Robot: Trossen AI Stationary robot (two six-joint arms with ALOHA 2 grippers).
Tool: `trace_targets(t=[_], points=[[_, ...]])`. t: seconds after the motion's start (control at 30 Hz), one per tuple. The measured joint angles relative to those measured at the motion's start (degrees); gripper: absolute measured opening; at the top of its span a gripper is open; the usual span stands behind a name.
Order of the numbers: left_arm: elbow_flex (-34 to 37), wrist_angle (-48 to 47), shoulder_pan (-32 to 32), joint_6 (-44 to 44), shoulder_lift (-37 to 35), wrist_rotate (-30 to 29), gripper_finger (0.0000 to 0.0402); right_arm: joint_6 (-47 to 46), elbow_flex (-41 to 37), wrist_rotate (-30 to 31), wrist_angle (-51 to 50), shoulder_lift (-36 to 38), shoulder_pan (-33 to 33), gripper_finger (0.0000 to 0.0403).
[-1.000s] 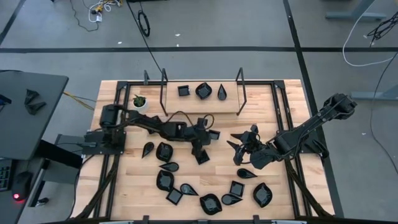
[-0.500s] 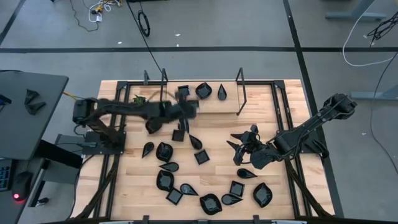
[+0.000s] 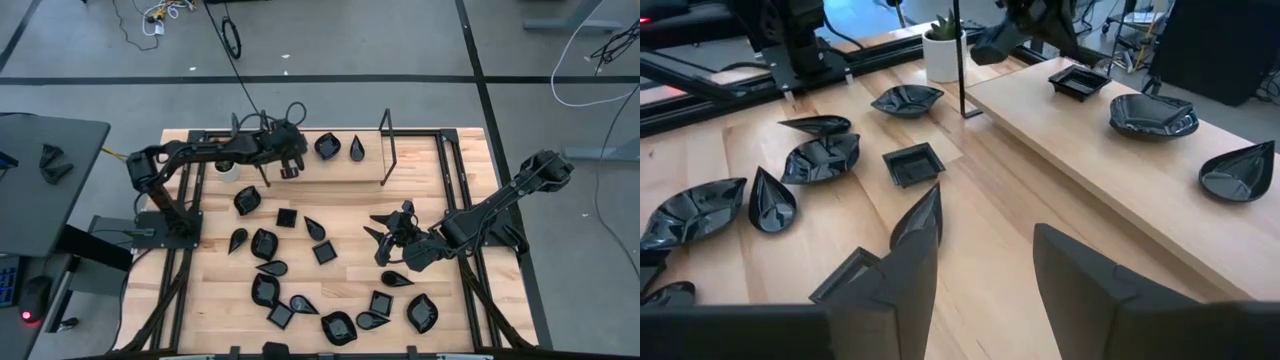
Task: Pick & Place Mini shaped plates
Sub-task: Stack the black square bowl on top of the other black square bowl on the shelf
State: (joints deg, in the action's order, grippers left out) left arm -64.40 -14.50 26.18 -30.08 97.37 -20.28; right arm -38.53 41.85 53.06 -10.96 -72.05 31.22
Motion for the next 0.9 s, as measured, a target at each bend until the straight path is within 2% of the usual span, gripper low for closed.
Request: trace_targets(t=[0.57, 0.73, 0.9], points=[[0.0, -0.9, 0.7, -0.6, 4.0, -3.2, 0.0012, 0.4, 0.0, 0.0, 0.8, 0.0, 0.0, 0.0169], [0.0, -2.7, 0.7, -0.7, 3.9, -3.0, 0.0029, 0.4, 0.0, 0.0, 0.8, 0.0, 0.0, 0.0169], [0.0, -3.5, 0.7, -0.7, 3.9, -2.9, 0.0066, 0.4, 0.0, 0.0, 0.8, 0.0, 0.0, 0.0169]])
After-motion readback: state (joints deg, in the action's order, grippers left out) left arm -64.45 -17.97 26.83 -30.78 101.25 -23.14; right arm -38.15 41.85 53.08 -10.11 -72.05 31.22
